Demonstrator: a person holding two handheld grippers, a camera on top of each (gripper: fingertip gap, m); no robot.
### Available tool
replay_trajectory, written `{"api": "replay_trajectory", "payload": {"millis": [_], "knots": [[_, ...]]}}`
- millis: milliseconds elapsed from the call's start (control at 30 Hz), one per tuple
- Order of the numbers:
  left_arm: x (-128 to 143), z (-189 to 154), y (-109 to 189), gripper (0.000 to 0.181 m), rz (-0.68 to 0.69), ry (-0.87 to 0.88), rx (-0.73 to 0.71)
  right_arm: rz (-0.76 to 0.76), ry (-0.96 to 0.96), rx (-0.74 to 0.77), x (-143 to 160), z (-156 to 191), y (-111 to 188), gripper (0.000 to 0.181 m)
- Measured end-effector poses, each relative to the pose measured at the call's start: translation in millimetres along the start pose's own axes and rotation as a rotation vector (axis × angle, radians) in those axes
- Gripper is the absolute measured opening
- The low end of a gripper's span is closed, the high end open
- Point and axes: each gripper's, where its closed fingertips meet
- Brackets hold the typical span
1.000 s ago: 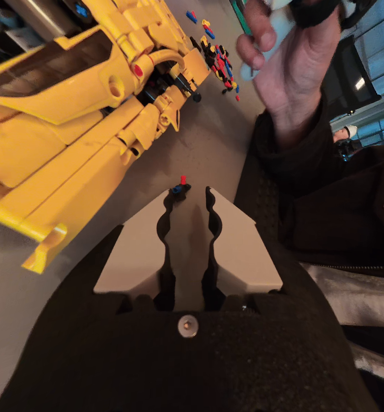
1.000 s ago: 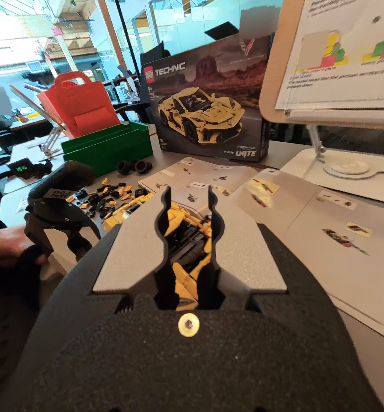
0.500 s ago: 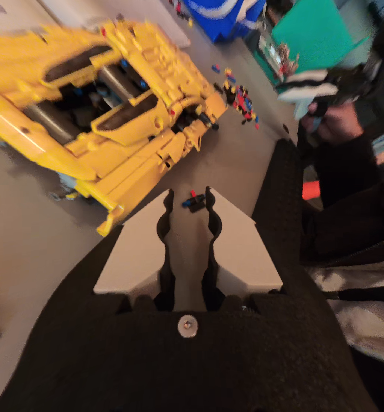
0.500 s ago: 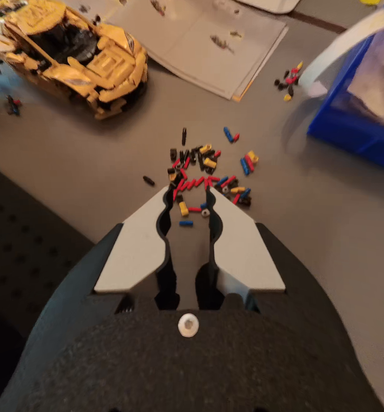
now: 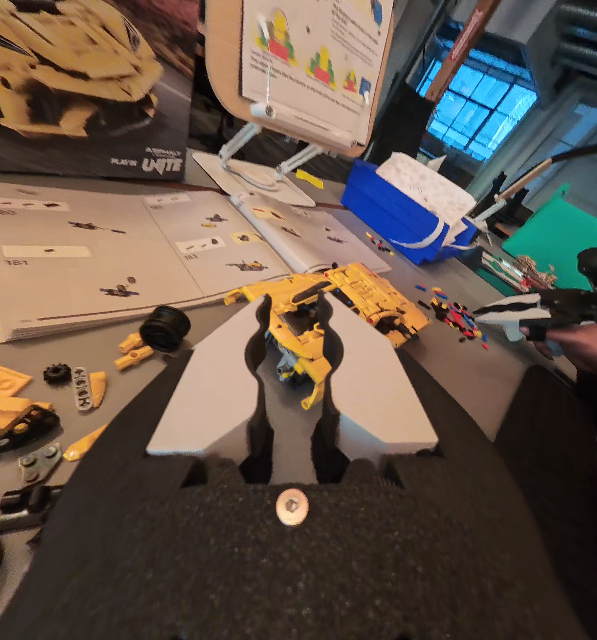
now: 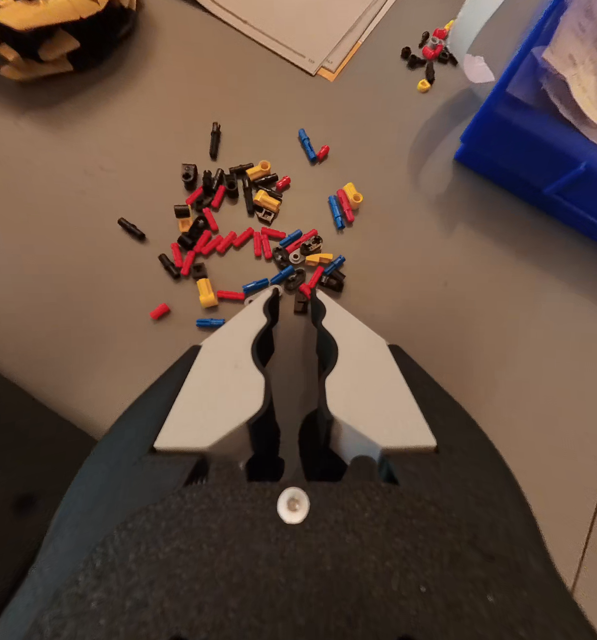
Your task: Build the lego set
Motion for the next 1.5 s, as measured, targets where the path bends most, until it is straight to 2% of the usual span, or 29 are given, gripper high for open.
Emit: {"api": "replay_trajectory", "payload": {"millis": [100, 300, 500, 1500], "knots": [[3, 3, -3, 0.027, 0.008, 0.028, 0.01, 0.018, 0.048, -0.061, -1, 4, -2, 0.017], [13, -5, -10, 0.026, 0.049, -0.037, 0.025, 0.094, 0.311, -0.187, -8, -3, -5, 0.015], [15, -13, -11, 0.026, 0.051, -0.109, 0.034, 0.175, 0.385, -0.357, -8, 1, -11, 0.01], [16, -18, -11, 0.026, 0.051, -0.095, 0.064, 0.188, 0.37, -0.385, -5, 0, -15, 0.013]]}}
Point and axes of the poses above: each gripper's, where its closed fingertips meet, y back along the fingers, x out of its underside, z = x × y across the jaws, and after that the axes turned 8 degrees about -x, right-handed
